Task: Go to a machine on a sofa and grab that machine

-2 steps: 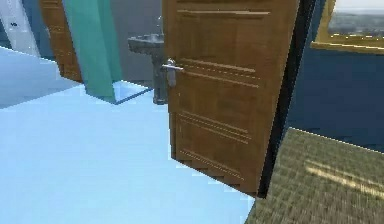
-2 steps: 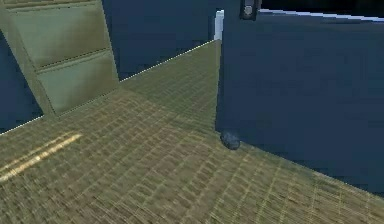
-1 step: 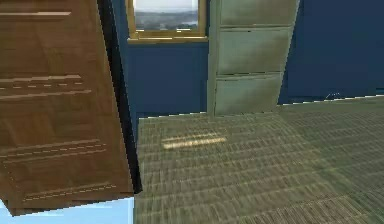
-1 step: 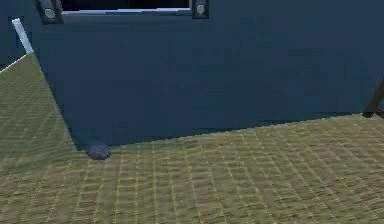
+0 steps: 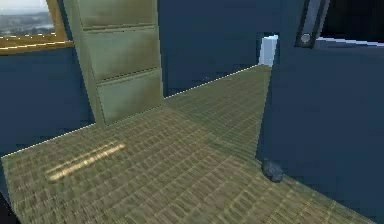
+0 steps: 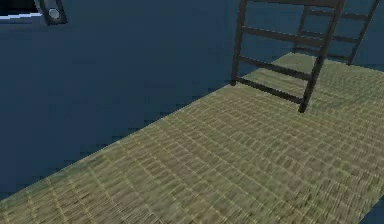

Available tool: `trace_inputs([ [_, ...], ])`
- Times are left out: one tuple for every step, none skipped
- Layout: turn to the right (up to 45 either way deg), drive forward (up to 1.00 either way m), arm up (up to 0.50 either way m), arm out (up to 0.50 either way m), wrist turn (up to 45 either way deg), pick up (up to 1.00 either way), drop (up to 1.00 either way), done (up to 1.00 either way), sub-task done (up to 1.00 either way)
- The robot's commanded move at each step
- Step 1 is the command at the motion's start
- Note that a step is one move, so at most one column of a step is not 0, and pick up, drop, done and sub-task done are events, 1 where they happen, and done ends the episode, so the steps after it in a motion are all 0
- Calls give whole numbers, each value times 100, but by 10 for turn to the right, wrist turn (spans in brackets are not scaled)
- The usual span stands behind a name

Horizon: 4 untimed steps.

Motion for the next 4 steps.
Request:
trace_inputs([
  [0, 15, 0, 0, 0, 0, 0, 0, 0],
  [-450, 0, 0, 0, 0, 0, 0, 0, 0],
  [-180, 0, 0, 0, 0, 0, 0, 0, 0],
  [0, 5, 0, 0, 0, 0, 0, 0, 0],
])
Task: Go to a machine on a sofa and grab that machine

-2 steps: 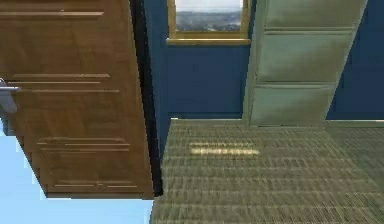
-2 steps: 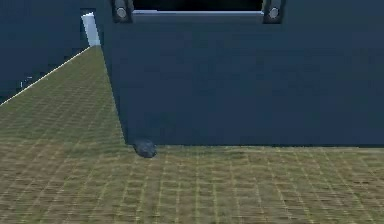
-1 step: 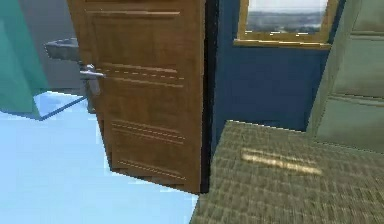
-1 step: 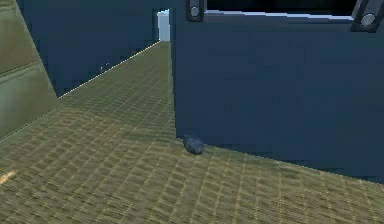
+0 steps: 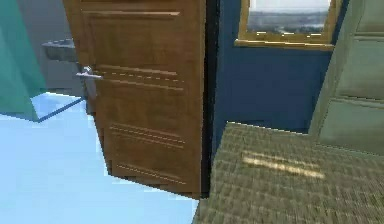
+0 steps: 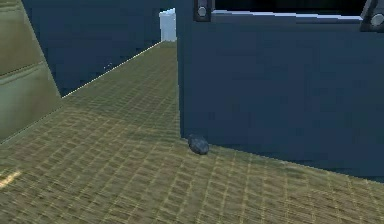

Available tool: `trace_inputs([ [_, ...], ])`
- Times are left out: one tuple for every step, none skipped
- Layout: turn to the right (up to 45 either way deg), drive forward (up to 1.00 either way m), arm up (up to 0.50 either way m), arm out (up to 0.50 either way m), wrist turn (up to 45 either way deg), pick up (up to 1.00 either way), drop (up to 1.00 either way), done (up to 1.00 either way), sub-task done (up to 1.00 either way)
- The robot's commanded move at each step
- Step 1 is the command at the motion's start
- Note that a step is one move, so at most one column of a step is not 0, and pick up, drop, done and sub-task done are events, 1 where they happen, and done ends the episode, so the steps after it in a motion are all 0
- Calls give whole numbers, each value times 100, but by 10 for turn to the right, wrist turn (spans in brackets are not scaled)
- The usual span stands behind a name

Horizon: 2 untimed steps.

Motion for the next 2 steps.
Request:
trace_inputs([
  [-450, 0, 0, 0, 0, 0, 0, 0, 0],
  [-150, 0, 0, 0, 0, 0, 0, 0, 0],
])
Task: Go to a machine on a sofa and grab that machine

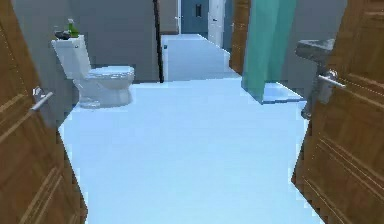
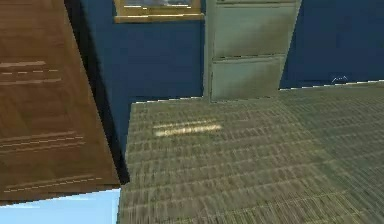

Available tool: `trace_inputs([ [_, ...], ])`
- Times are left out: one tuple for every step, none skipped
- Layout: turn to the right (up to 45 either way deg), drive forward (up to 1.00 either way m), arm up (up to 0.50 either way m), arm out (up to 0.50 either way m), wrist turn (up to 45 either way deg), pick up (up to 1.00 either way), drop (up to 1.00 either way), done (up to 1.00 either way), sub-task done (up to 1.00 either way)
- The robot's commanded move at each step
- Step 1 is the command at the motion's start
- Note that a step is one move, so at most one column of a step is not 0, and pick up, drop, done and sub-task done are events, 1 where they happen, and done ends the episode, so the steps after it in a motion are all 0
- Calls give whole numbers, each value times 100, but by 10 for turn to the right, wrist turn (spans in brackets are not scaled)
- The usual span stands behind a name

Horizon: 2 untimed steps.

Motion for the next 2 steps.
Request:
trace_inputs([
  [0, 100, 0, 0, 0, 0, 0, 0, 0],
  [0, 100, 0, 0, 0, 0, 0, 0, 0],
])
